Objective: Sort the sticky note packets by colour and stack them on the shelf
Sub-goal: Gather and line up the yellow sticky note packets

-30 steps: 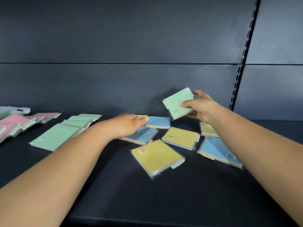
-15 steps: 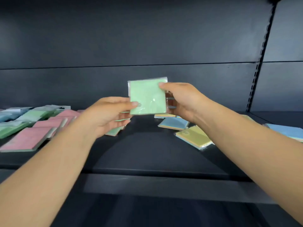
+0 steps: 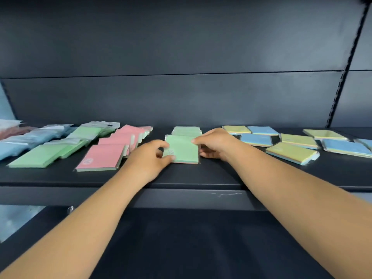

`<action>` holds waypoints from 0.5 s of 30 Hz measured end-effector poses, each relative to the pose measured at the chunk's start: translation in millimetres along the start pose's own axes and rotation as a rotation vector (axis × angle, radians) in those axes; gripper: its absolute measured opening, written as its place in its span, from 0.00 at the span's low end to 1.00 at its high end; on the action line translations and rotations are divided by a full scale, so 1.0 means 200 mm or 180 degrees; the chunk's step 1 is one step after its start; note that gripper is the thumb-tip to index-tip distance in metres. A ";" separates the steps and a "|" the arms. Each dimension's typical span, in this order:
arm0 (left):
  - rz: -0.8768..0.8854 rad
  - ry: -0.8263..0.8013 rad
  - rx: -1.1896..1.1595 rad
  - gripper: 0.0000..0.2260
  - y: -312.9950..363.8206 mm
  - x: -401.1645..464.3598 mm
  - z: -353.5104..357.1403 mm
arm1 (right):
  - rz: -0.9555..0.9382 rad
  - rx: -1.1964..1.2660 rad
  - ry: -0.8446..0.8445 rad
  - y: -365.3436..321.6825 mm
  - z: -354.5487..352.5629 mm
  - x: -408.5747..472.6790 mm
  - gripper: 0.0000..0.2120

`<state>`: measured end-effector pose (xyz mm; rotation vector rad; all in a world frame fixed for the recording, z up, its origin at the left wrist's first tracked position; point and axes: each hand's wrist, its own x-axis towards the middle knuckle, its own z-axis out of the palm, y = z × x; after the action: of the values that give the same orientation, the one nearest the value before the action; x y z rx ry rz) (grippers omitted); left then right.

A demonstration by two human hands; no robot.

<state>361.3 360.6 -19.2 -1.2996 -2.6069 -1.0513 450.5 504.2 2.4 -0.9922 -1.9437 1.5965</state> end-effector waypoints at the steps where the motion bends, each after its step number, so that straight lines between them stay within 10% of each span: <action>1: 0.0133 0.0000 0.0254 0.17 0.00 -0.01 -0.01 | 0.0024 -0.0072 0.0042 0.00 0.00 0.01 0.08; 11: 0.0889 0.0199 0.1045 0.15 -0.04 -0.10 -0.03 | -0.0245 -0.0878 0.0405 0.00 -0.02 0.01 0.14; 15: 0.1172 0.0227 0.1011 0.14 0.05 -0.11 0.00 | -0.0827 -0.2501 0.0951 0.05 -0.22 -0.04 0.14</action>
<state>382.0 350.0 -20.3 -1.5401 -2.2401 -0.5870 490.4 528.2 4.8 -1.1029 -2.3819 0.4818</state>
